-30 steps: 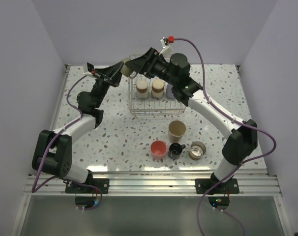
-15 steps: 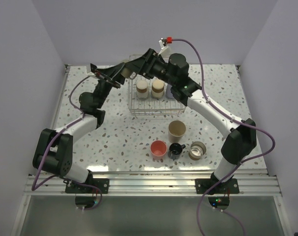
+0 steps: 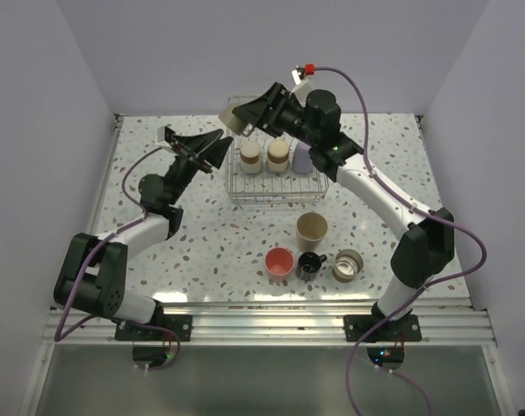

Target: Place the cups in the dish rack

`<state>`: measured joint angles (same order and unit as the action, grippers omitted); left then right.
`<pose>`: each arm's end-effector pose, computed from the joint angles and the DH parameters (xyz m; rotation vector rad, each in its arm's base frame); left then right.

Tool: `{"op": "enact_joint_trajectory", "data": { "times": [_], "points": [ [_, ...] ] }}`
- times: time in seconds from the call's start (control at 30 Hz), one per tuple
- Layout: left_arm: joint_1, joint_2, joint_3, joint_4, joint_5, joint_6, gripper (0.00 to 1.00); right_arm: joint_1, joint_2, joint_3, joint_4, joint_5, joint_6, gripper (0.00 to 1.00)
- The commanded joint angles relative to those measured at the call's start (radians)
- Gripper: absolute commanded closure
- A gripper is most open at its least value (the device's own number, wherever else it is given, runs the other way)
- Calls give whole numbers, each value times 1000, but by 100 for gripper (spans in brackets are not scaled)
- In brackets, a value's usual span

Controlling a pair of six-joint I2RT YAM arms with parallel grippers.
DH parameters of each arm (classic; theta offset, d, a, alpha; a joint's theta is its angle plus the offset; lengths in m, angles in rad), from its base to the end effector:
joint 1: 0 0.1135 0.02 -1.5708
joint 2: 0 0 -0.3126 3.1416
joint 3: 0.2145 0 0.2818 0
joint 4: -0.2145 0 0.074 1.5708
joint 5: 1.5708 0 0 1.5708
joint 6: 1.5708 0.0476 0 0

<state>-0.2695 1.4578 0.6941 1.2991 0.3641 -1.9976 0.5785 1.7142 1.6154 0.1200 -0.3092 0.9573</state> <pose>0.3107 -0.1034 0.3375 -0.7182 1.1678 -2.1768 0.3805 0.2658 0.4580 0.0550 1.7430 1.4150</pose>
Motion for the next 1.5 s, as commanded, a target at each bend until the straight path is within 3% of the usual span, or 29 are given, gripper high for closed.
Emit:
{"op": "enact_joint_trajectory", "data": {
  "times": [0.0, 0.23, 0.3, 0.43, 0.47, 0.57, 0.83, 1.13, 1.47],
  "points": [
    [13, -65, -43, 339, 88, 14, 55, -48, -61, 5, 43, 18, -11, 94],
    [71, -146, -108, 215, 162, 112, 55, -60, -85, -32, -42, 58, -127, 94],
    [79, -198, -88, 79, 209, 169, 55, -62, -91, -44, -59, 82, -178, 94],
    [90, -283, -1, -251, 300, 429, 56, -59, -97, -95, -106, 117, -297, 94],
    [90, -298, 40, -397, 306, 477, 56, -58, -99, -103, -114, 136, -317, 94],
    [90, -347, 94, -616, 309, 632, 56, -57, -94, -146, -117, 163, -370, 95],
    [90, -456, 146, -1015, 227, 898, 56, -28, -30, -193, -100, 203, -451, 96],
    [90, -455, 242, -1205, 194, 1039, 55, 18, 85, -137, -141, 242, -580, 97],
    [90, -439, 272, -1273, 191, 1093, 54, 44, 205, -95, -125, 278, -626, 97]
  ]
}}
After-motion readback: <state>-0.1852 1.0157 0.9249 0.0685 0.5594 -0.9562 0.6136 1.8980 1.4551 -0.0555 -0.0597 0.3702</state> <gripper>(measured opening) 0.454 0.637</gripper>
